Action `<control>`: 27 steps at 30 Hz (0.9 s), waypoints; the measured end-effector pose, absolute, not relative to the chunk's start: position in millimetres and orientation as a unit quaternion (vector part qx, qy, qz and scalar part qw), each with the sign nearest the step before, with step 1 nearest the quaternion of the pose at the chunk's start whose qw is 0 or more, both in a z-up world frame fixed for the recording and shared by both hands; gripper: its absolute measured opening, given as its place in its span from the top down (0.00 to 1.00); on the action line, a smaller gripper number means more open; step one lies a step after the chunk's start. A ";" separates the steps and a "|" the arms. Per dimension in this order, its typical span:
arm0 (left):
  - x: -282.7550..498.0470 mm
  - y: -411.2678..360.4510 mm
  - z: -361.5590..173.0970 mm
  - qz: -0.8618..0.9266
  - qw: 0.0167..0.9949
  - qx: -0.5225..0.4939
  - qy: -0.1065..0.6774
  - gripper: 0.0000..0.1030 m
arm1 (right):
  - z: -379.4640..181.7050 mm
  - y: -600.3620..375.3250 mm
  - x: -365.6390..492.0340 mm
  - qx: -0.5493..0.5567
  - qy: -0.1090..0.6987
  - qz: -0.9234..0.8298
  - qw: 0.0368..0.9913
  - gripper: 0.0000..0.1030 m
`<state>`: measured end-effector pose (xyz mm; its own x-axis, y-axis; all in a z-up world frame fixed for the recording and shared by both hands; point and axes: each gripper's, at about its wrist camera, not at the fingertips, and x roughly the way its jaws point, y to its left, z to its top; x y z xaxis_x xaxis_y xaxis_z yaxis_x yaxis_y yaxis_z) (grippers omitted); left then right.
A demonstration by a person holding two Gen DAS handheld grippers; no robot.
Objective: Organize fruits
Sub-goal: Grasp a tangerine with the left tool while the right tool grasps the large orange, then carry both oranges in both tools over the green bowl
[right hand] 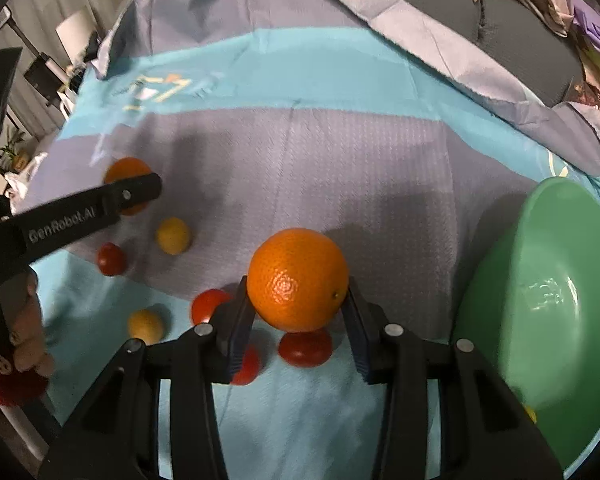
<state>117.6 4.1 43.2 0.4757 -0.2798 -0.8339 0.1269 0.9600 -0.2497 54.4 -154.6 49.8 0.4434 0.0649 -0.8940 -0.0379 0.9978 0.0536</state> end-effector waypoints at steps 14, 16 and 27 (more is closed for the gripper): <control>80.1 -3.8 87.0 -0.156 0.871 -0.077 0.459 0.60 | 99.8 -182.8 20.9 0.077 0.466 0.036 0.881 0.58; 75.5 -3.7 92.1 -0.160 0.873 -0.081 0.454 0.60 | 106.1 -188.6 16.4 0.087 0.458 0.033 0.884 0.58; 52.7 -23.4 109.7 -0.198 0.878 -0.064 0.431 0.60 | 123.3 -217.5 -7.4 0.122 0.433 0.012 0.893 0.58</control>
<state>52.7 -23.4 109.7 0.5490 -0.4036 -0.7319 0.2926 0.9131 -0.2841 -7.4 -217.5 123.3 0.6254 0.1266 -0.7700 0.0847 0.9699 0.2283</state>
